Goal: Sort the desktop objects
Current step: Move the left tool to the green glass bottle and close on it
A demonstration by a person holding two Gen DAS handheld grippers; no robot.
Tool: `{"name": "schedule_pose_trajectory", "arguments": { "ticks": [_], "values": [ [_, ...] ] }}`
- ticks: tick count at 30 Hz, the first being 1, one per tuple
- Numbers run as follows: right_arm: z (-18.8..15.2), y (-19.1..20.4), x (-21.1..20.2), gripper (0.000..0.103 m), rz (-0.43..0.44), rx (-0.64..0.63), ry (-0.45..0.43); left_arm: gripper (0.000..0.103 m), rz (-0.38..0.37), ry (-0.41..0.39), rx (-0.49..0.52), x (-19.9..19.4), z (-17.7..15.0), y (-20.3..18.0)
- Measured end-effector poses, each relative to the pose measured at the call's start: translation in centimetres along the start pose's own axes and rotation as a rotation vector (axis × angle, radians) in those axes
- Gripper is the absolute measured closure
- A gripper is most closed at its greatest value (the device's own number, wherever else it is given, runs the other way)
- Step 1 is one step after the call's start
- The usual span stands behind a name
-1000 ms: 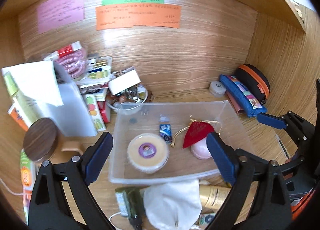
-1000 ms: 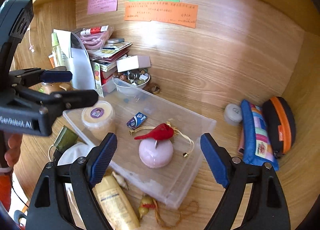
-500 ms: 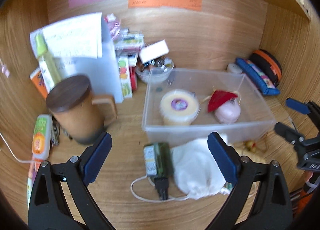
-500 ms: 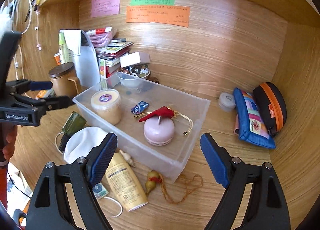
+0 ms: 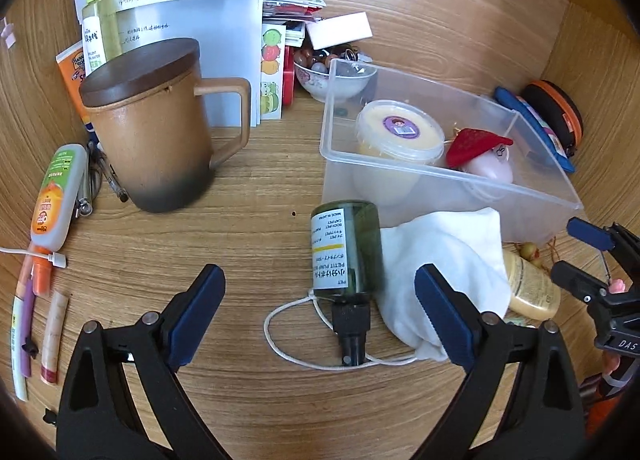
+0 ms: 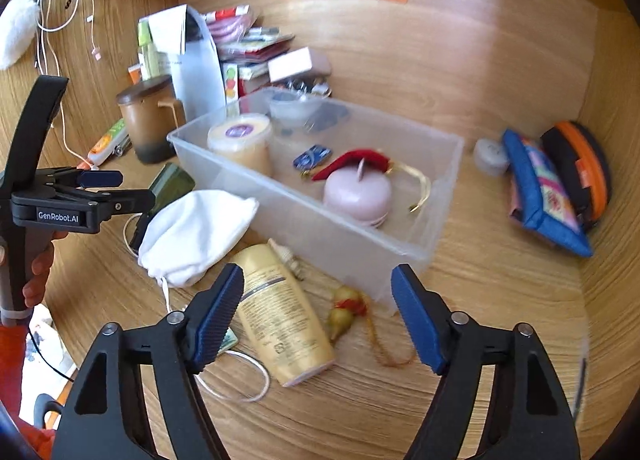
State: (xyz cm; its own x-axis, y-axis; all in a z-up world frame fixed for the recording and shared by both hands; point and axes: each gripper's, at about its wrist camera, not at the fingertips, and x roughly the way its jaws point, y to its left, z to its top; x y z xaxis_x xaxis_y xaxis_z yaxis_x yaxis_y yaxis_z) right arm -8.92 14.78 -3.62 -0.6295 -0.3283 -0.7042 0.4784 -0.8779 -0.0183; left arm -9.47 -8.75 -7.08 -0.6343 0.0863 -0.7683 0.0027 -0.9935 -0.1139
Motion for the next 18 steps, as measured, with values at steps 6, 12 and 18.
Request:
{"name": "schedule_pose_trajectory", "arguments": {
  "ticks": [6, 12, 18],
  "values": [
    [0.0, 0.6, 1.3, 0.036, -0.024, -0.023, 0.028, 0.027, -0.016, 0.036, 0.000, 1.4, 0.9, 0.1],
    [-1.5, -1.3, 1.7, 0.055, -0.070, -0.019, 0.072, 0.035, -0.050, 0.079, -0.017, 2.9, 1.2, 0.0],
    [-1.9, -2.4, 2.1, 0.058, -0.046, 0.012, 0.089, 0.043, -0.056, 0.085, -0.028, 3.5, 1.5, 0.0]
  ]
}}
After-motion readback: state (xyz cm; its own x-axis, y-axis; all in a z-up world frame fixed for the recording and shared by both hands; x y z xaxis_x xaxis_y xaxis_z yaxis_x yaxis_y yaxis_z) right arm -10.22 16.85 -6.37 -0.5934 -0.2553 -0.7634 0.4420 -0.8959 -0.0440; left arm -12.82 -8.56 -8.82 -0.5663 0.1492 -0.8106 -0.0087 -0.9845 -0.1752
